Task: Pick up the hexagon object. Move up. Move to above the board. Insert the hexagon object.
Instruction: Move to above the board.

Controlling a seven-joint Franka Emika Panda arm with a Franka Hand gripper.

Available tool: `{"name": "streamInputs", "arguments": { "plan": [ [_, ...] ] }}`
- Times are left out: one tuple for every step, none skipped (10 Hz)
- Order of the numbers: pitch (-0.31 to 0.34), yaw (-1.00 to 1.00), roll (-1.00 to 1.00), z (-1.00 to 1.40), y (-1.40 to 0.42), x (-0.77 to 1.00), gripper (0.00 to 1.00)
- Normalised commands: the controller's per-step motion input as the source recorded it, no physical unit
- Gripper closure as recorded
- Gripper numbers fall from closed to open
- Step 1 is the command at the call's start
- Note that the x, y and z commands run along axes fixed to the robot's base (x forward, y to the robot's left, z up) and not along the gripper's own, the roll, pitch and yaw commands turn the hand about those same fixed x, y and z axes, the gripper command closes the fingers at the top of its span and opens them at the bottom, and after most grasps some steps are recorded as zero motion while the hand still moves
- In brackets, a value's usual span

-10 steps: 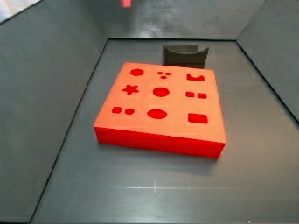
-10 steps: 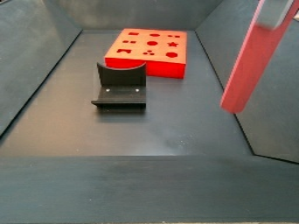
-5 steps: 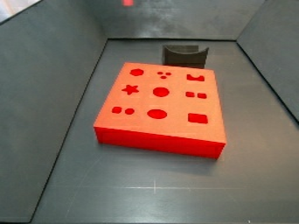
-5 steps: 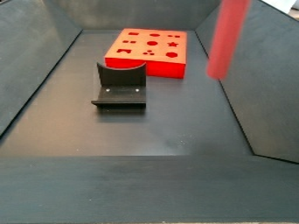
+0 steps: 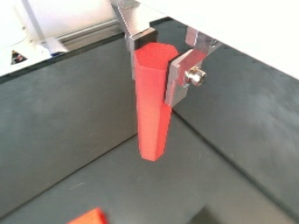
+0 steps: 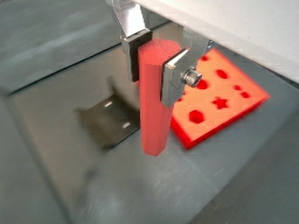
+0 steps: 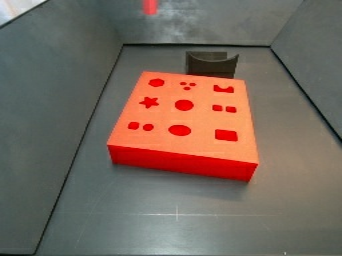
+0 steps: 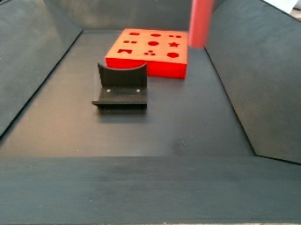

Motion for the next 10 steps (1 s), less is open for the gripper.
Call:
{"name": "streamInputs", "arguments": {
  "plan": [
    [0.070, -0.52, -0.02, 0.11, -1.00, 0.18, 1.00],
    [0.078, -0.32, -0.04, 0.11, -1.00, 0.18, 1.00],
    [0.089, -0.17, -0.05, 0.11, -1.00, 0.19, 1.00],
    [0.103, -0.08, -0.04, 0.12, -1.00, 0.19, 1.00],
    [0.123, -0.04, -0.02, 0.12, -1.00, 0.20, 1.00],
    [0.138, -0.02, -0.02, 0.12, -1.00, 0.21, 1.00],
    [0.144, -0.01, -0.01, 0.12, -1.00, 0.22, 1.00],
    [0.140, 0.00, -0.01, 0.13, -1.00, 0.23, 1.00],
    [0.137, 0.00, 0.00, 0.13, -1.00, 0.24, 1.00],
    [0.136, 0.01, 0.00, 0.14, -1.00, 0.26, 1.00]
  ]
}}
